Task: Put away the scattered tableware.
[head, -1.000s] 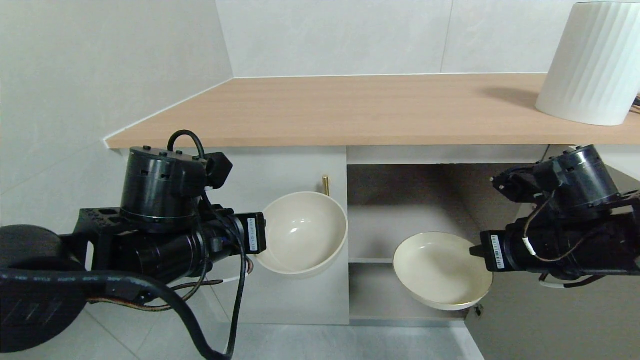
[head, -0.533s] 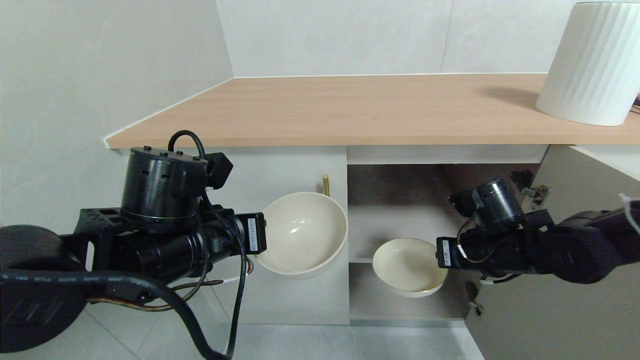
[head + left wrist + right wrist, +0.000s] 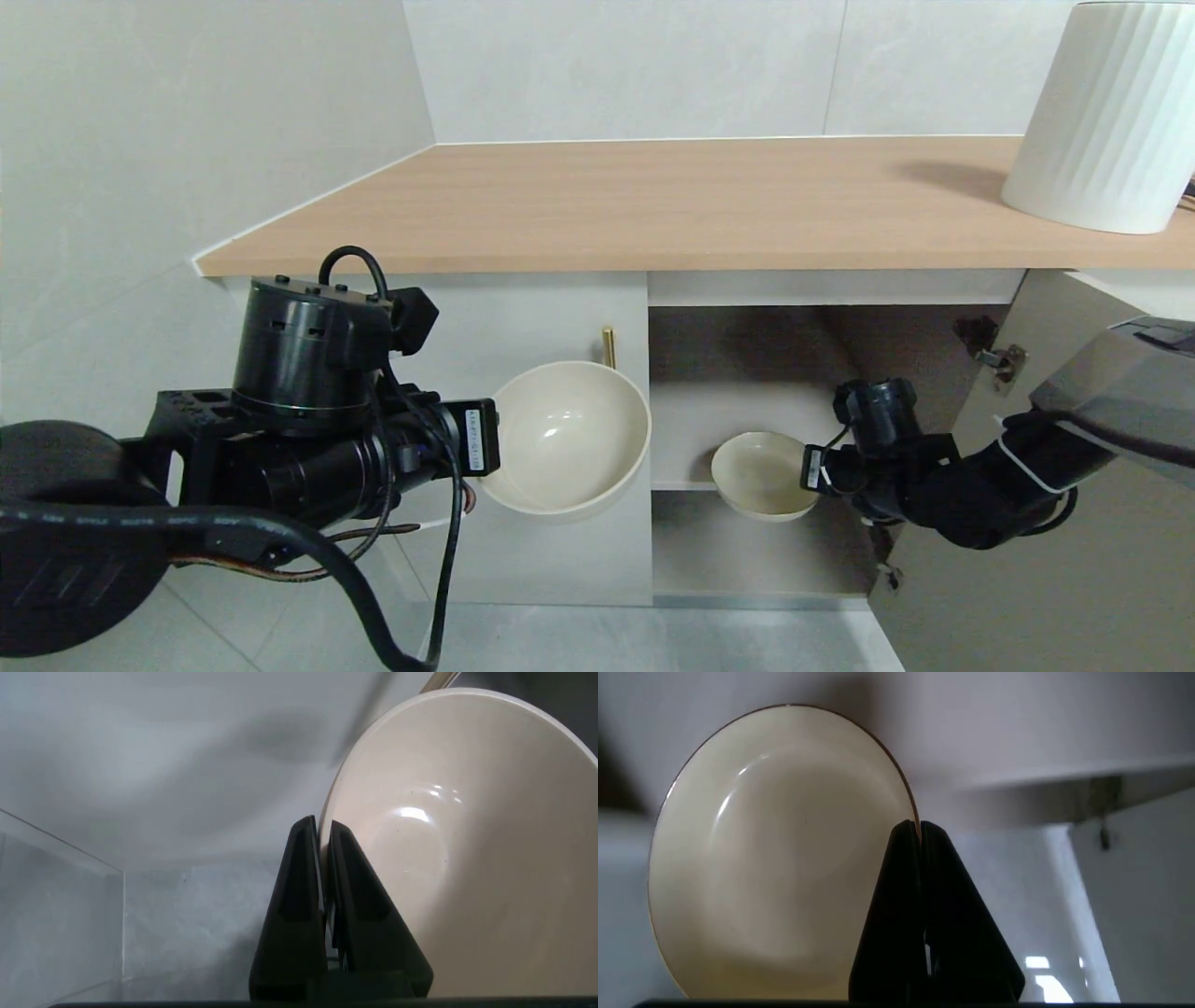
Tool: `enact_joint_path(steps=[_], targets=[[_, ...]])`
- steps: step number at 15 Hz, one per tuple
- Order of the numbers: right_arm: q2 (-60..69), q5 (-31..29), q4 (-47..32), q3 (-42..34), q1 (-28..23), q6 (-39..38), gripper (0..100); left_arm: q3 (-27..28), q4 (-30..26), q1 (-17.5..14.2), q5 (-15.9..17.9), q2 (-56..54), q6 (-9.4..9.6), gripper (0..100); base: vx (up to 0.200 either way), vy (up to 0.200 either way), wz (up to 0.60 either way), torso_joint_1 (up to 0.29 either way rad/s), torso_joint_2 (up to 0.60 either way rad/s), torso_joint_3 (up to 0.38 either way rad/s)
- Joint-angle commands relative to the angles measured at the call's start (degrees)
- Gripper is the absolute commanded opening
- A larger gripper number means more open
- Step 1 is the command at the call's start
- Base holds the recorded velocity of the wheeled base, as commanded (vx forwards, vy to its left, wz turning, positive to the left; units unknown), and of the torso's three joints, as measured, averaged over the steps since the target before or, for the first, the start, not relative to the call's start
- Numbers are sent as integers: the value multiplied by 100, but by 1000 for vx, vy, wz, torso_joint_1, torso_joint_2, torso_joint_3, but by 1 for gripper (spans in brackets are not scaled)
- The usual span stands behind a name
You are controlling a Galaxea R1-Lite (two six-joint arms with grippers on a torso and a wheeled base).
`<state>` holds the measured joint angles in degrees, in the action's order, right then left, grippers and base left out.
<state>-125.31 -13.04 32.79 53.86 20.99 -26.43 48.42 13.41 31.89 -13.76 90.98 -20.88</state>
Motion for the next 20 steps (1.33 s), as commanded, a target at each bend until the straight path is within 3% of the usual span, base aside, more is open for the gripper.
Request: enact_joint_path(steps=[1, 5, 20], targets=[[-328, -23, 96, 99, -78, 6, 0, 1, 4, 1, -4, 8, 5, 0, 0, 0, 0, 0, 0, 0], [-741, -462, 113, 538, -157, -3, 0, 1, 4, 1, -4, 60, 14, 0, 0, 0, 0, 0, 0, 0], [-1444, -954, 219, 1681, -377, -214, 0, 18, 13, 1, -4, 245, 14, 0, 0, 0, 0, 0, 0, 0]])
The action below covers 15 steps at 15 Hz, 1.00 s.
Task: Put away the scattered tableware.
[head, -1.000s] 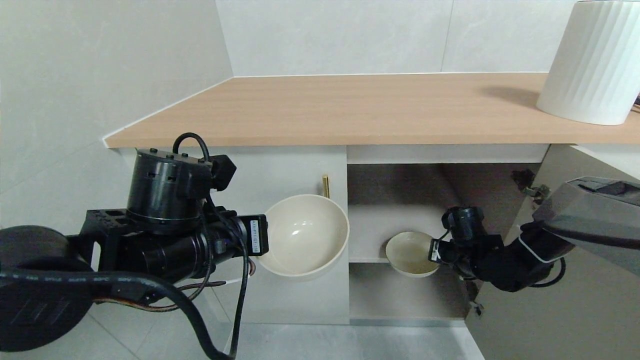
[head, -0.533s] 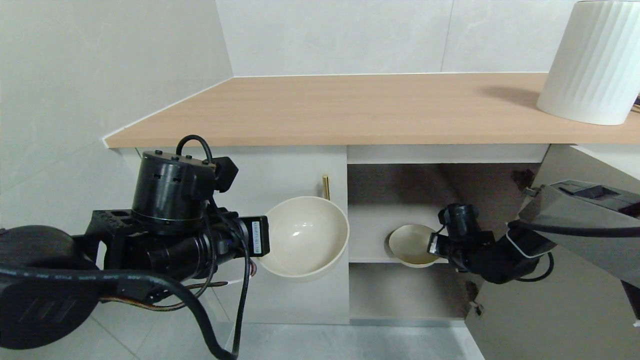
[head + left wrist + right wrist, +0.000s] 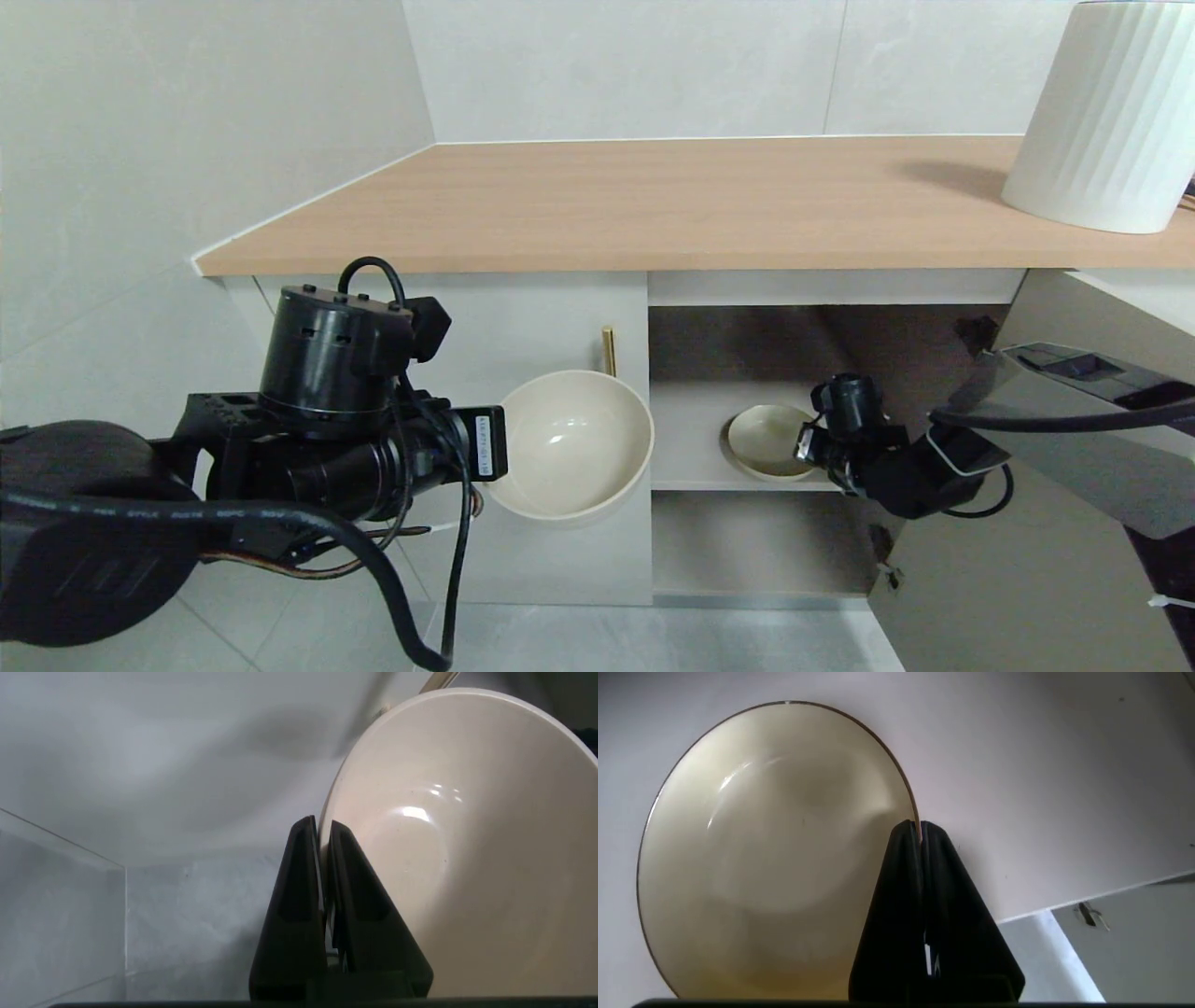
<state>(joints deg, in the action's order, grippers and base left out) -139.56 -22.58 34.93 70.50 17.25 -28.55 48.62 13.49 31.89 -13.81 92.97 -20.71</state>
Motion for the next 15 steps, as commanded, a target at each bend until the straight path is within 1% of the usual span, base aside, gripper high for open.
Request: enact_joint_path(steps=[1, 8, 9, 14, 15], targets=[[-28, -10, 5, 69, -11, -10, 0, -1, 4, 1, -7, 99, -3, 0, 0, 0, 0, 0, 0, 0], [-116, -10, -3, 254, -46, -28, 0, -1, 4, 10, -7, 99, -3, 0, 0, 0, 0, 0, 0, 0], [-116, -71, -3, 271, -46, -37, 100, -1, 4, 10, -7, 99, -3, 0, 0, 0, 0, 0, 0, 0], [25, -80, -3, 298, -46, -230, 100, -1, 4, 10, -7, 99, 6, 0, 0, 0, 0, 0, 0, 0], [210, -71, -21, 175, -37, -230, 100, -1, 4, 19, -7, 108, 67, 0, 0, 0, 0, 0, 0, 0]])
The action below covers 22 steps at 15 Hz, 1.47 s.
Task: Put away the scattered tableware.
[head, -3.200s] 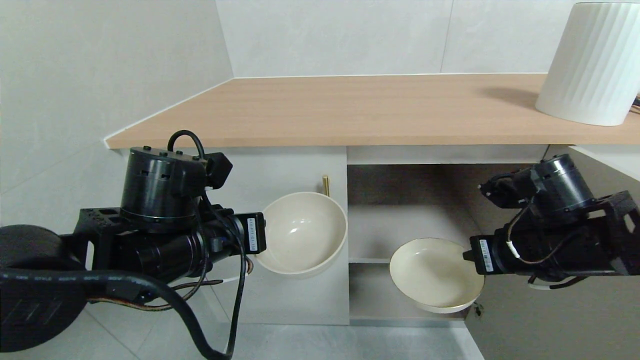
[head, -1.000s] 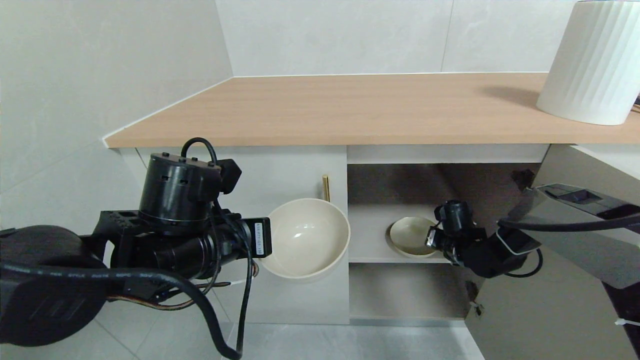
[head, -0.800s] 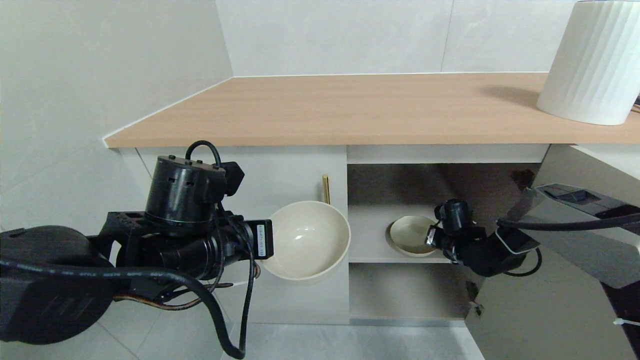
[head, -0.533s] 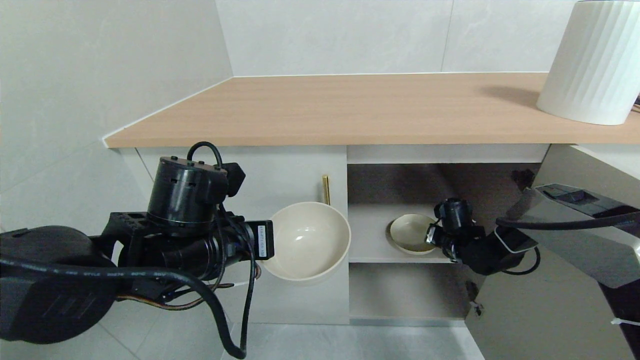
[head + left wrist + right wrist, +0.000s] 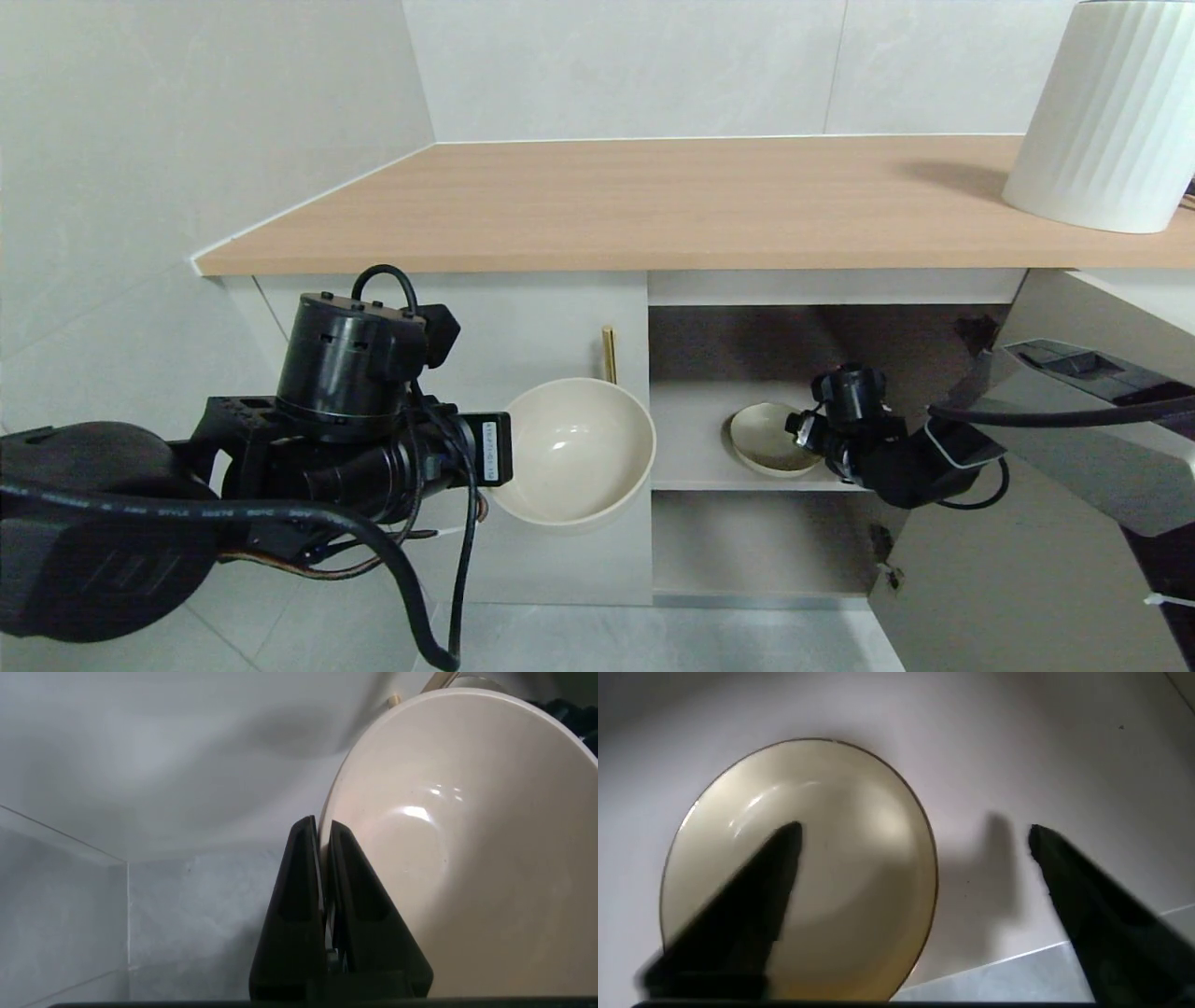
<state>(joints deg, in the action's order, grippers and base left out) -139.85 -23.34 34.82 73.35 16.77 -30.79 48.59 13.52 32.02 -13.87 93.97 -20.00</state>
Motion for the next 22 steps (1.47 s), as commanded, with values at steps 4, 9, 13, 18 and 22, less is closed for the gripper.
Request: enact_joint_path(steps=[4, 9, 13, 18, 22], targets=[[1592, 498, -300, -1104, 291, 73, 100, 36, 54, 234, -1, 157, 172, 0, 0, 0, 0, 0, 0, 0], [3816, 1166, -2269, -1587, 1205, 636, 100, -16, 441, 550, -318, 518, 304, 0, 0, 0, 0, 0, 0, 0], [4721, 1174, -3341, -1578, 1909, 794, 100, -16, 432, 920, -353, 720, 313, 0, 0, 0, 0, 0, 0, 0], [4792, 1166, -3561, -1640, 2409, 785, 100, -104, 423, 1254, -529, 755, 533, 0, 0, 0, 0, 0, 0, 0], [4370, 1166, -3543, -1701, 2691, 768, 100, -104, 441, 1429, -643, 755, 533, 0, 0, 0, 0, 0, 0, 0]])
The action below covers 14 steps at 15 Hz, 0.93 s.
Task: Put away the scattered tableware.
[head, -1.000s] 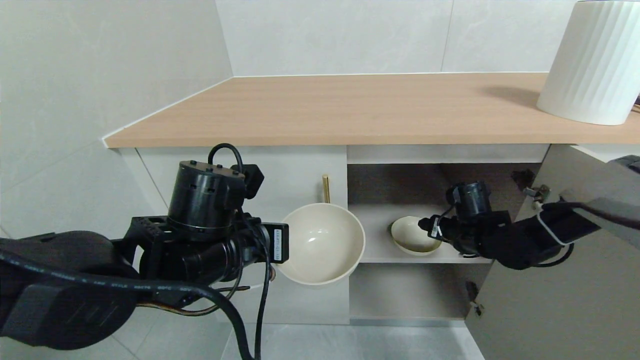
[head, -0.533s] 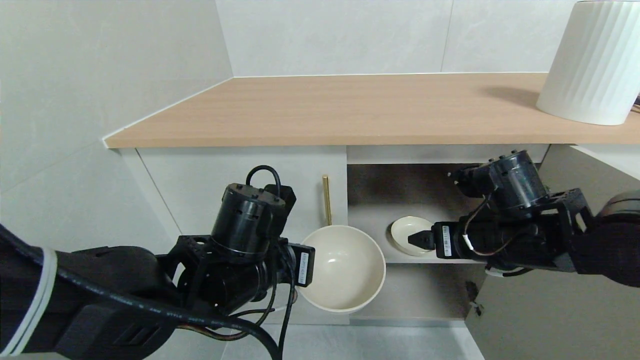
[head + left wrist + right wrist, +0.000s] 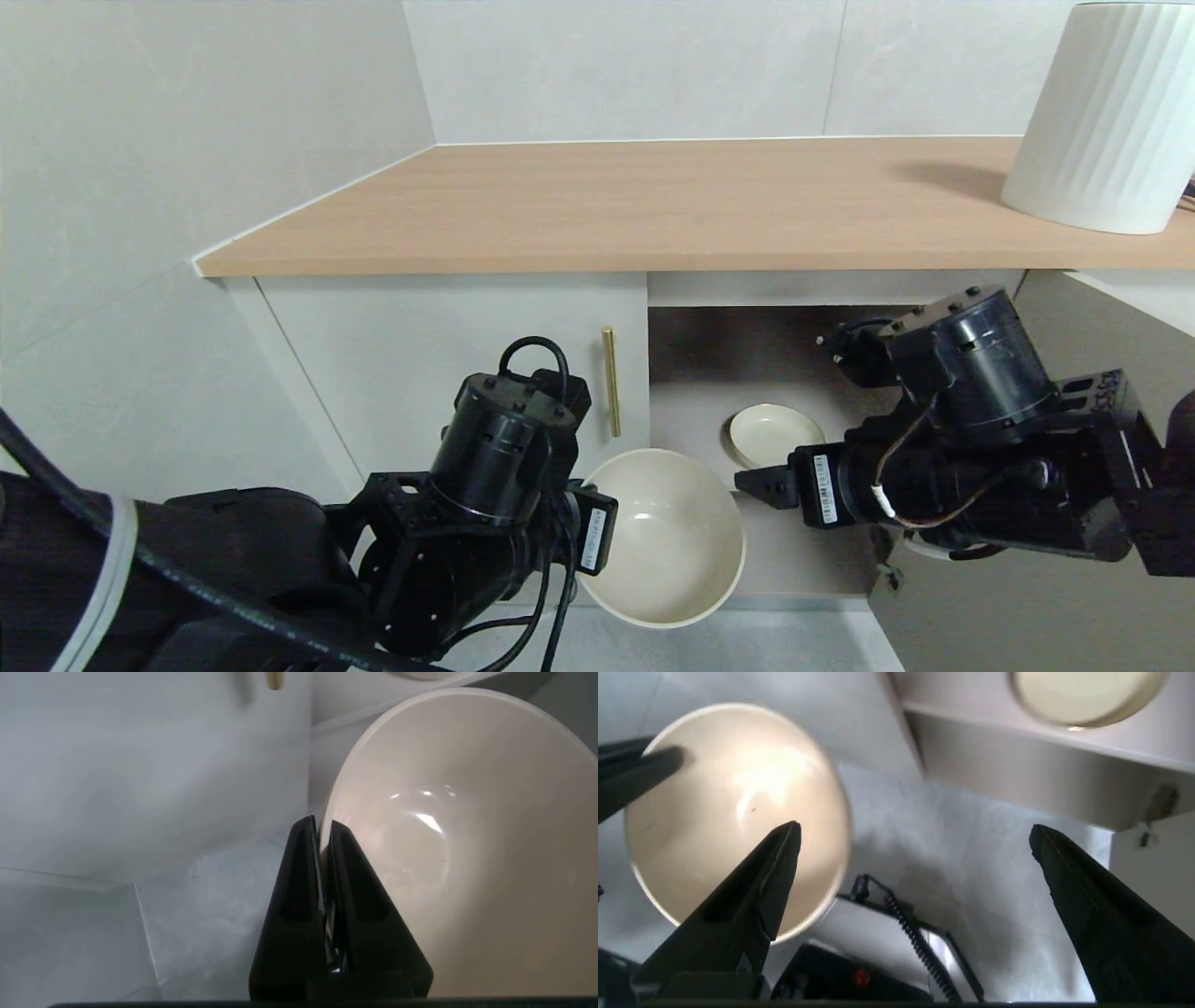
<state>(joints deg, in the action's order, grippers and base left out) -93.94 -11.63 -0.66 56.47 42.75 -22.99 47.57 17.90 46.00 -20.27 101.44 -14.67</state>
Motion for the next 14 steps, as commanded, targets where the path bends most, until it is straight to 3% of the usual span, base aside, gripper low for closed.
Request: enact_joint_path(steps=[1, 9, 10, 14], targets=[[-450, -24, 31, -13, 137, -30, 100, -2, 3, 32, -12, 8, -1, 0, 0, 0, 0, 0, 0, 0], [-872, -41, 347, -13, 154, -83, 100, -11, 3, 120, -56, -1, -1, 0, 0, 0, 0, 0, 0, 0], [-872, -41, 365, -13, 154, -83, 0, -11, 3, 120, -73, 8, -1, 0, 0, 0, 0, 0, 0, 0], [-880, -41, 391, -30, 163, -74, 0, -11, 3, 120, -91, 25, -1, 0, 0, 0, 0, 0, 0, 0]])
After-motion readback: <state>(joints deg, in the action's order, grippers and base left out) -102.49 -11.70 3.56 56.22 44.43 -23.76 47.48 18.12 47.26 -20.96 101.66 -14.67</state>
